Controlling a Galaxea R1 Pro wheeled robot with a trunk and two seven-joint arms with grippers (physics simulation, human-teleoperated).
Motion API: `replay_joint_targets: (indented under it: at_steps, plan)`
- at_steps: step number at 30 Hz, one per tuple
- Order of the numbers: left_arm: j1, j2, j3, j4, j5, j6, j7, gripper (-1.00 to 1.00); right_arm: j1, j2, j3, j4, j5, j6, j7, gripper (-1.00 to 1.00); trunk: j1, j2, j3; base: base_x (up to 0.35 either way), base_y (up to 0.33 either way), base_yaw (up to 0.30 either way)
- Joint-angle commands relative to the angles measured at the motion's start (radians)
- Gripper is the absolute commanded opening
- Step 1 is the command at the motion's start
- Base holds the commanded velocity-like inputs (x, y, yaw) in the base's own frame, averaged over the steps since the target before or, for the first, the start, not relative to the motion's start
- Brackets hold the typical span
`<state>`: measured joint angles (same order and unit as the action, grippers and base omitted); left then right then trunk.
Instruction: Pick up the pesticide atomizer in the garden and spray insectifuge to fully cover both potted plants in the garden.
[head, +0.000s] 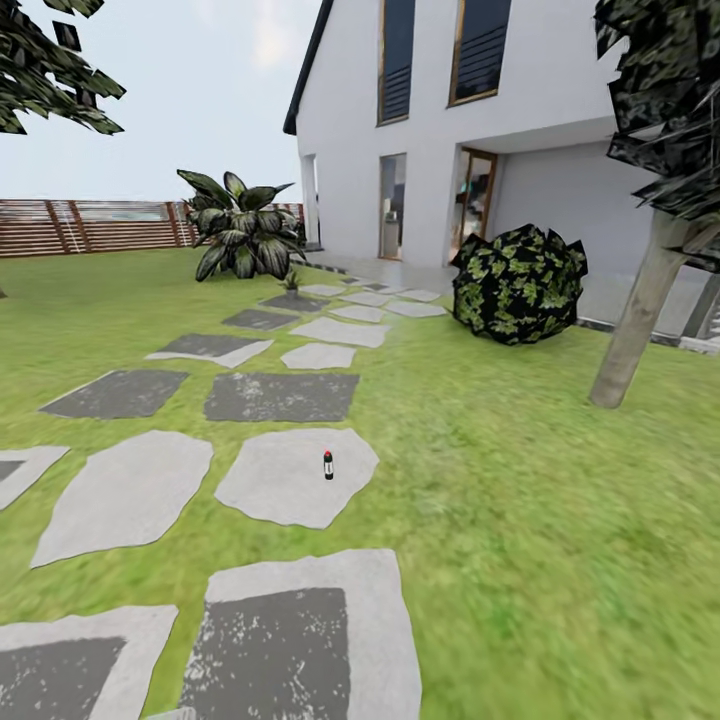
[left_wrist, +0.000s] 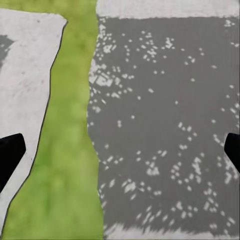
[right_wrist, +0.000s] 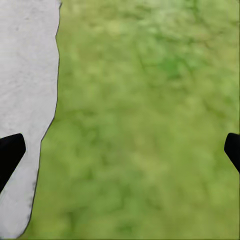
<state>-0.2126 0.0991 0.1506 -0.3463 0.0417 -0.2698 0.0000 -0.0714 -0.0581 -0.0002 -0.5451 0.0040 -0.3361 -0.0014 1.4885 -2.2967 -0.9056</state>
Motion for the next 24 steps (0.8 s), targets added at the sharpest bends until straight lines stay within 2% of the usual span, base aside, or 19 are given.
replay_joint_targets:
  at_steps: [1, 24]
  plan:
    - [-0.001, 0.0, 0.0, 0.001, 0.004, -0.003, 0.0, 1.0, 0.0, 0.0, 0.0, 0.0, 0.0, -0.003, 0.0, 1.0, 0.0, 0.0, -0.001, 0.281, 0.226, 0.0]
    - [-0.001, 0.0, 0.0, 0.001, 0.004, -0.003, -0.001, 1.0, 0.0, 0.0, 0.0, 0.002, 0.001, -0.003, 0.0, 1.0, 0.0, 0.0, -0.001, 0.277, 0.226, 0.0]
